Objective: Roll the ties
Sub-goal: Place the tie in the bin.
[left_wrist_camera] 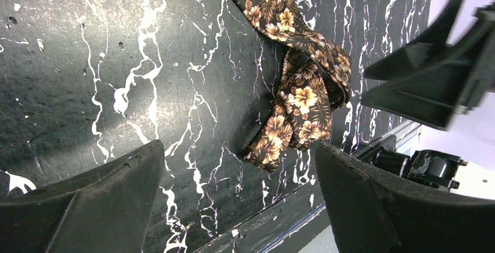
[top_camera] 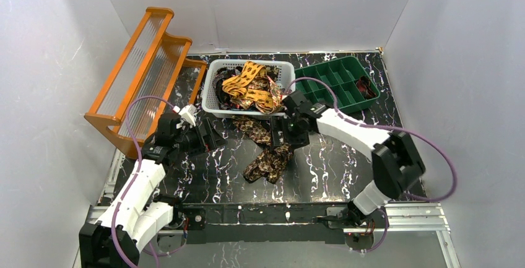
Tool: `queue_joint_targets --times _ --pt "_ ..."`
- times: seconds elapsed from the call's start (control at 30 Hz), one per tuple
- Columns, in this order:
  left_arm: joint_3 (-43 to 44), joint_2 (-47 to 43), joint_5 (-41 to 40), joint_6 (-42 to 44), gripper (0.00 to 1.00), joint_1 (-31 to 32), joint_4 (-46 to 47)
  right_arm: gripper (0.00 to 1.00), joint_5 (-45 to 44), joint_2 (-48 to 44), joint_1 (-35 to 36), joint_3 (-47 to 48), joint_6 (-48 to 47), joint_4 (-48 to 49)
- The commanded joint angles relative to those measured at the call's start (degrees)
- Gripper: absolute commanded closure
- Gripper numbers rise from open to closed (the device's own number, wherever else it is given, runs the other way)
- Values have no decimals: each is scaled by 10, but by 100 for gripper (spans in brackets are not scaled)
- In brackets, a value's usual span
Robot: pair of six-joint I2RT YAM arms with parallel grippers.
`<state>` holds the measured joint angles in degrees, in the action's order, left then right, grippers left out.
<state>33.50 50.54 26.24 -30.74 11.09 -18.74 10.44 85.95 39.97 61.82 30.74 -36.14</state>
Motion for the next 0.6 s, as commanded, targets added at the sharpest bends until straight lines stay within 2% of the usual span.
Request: queue_joint_targets --times 0.0,0.17,0.23,0.3,0.4,0.5,0.57 --pt "-1 -16 6 -13 2 2 17 8 -49 71 22 60 -32 28" --pt "-4 -24 4 -16 1 2 14 12 -142 130 41 82 -58 12" --pt "-3 -25 5 -15 1 2 14 19 -169 138 48 76 -67 10" --pt "0 -25 5 -12 2 2 10 21 -171 138 57 60 -78 25" --pt "1 -25 3 -11 2 2 10 33 -204 146 66 52 -88 27" --pt "3 -22 3 -9 2 2 7 56 -218 156 66 62 -86 4" --pt "5 -24 2 -8 2 2 6 77 -207 141 66 59 -71 8"
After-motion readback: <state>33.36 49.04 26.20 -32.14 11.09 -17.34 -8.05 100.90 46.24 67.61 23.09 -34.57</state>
